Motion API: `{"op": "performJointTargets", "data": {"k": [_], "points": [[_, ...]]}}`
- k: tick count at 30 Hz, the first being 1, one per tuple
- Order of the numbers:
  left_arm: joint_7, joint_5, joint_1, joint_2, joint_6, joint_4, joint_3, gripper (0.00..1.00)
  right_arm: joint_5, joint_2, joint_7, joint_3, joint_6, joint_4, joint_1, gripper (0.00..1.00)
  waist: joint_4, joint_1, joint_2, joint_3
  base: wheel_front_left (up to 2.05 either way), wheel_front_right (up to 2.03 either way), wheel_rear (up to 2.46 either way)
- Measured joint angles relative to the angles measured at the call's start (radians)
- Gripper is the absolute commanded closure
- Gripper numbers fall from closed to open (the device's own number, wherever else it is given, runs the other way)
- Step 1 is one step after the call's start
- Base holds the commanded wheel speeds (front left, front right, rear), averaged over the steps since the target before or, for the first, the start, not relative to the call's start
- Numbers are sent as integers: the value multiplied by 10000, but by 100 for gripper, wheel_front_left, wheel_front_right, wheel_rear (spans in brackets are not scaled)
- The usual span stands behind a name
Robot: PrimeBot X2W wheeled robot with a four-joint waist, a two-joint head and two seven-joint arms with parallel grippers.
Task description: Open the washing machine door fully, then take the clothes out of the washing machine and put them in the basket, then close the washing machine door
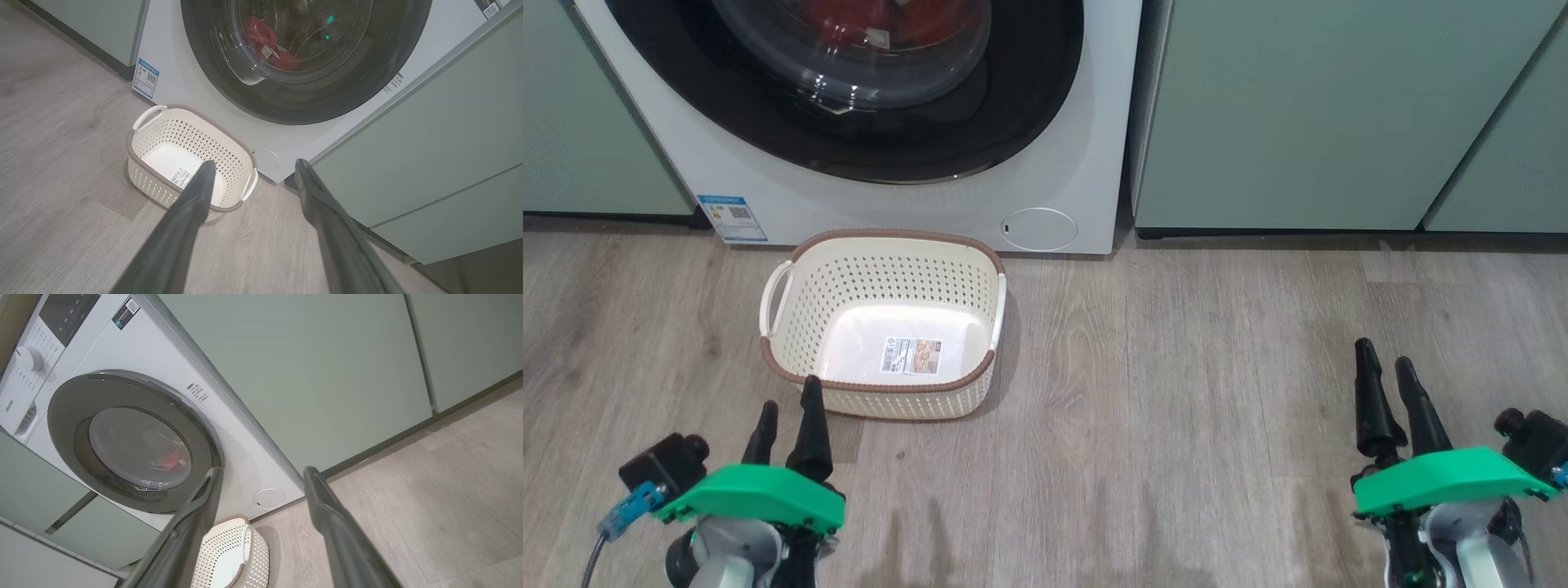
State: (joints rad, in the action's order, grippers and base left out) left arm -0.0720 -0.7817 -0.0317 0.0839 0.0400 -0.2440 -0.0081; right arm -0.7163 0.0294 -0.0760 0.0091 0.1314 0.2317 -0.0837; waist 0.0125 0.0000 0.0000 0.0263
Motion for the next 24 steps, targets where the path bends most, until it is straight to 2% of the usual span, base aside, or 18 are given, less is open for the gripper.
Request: {"op": "performJointTargets", "data": {"k": [17, 24], "points": [[-522, 2119, -231, 249, 585, 119, -428, 0, 2660, 23, -493, 102, 0, 84, -206, 0, -16, 0, 0, 5, 0, 0, 0], [-719, 2763, -380, 257, 631, 228, -460, 0, 3593, 35, -717, 105, 0, 232, -249, 0, -8, 0, 0, 23, 0, 0, 0]]}}
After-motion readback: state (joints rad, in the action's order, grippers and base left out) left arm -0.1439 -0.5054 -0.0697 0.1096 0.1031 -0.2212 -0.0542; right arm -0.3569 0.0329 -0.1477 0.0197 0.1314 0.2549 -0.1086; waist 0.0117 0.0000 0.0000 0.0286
